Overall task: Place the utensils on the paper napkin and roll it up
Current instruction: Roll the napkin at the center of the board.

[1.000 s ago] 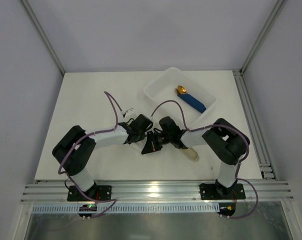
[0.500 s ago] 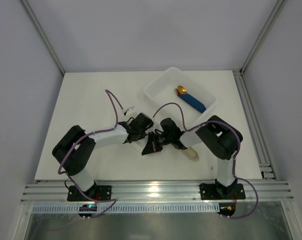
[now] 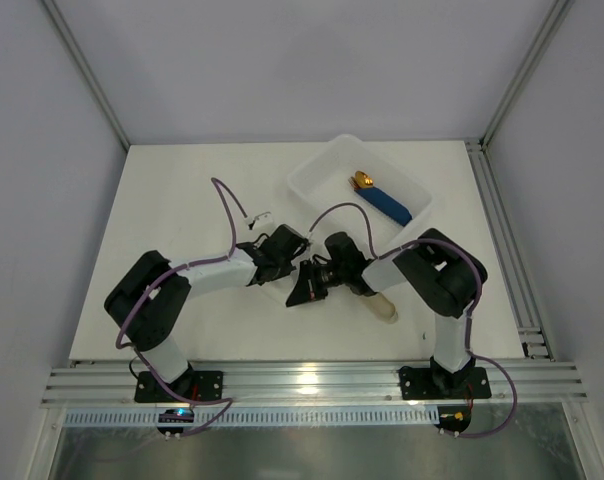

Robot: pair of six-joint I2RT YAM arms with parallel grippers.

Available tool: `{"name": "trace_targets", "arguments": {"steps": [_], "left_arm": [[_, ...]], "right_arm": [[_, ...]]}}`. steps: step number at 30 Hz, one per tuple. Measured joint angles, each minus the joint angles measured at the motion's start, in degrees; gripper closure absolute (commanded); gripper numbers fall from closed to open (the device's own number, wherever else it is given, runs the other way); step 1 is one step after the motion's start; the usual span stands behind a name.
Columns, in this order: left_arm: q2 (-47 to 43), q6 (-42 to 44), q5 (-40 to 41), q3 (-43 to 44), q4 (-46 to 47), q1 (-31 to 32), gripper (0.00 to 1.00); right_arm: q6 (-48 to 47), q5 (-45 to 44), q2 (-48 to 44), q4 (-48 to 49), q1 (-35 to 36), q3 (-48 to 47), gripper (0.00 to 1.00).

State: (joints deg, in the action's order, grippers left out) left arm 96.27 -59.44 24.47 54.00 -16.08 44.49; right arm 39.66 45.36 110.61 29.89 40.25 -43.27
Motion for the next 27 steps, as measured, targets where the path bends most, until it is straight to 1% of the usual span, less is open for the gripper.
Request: {"name": "trace_targets", "arguments": {"steps": [15, 27], "left_arm": [[0.81, 0.48, -0.02, 0.17, 0.04, -0.04, 1.00], [1.40, 1.75, 0.17, 1.03, 0.07, -0.17, 1.00]], "right_arm": [[-1.79, 3.02, 0.22, -5.81, -0.66, -6.27, 0.96], [-1.36, 3.91, 4.94, -4.15, -2.14, -7.96, 0.96]]}}
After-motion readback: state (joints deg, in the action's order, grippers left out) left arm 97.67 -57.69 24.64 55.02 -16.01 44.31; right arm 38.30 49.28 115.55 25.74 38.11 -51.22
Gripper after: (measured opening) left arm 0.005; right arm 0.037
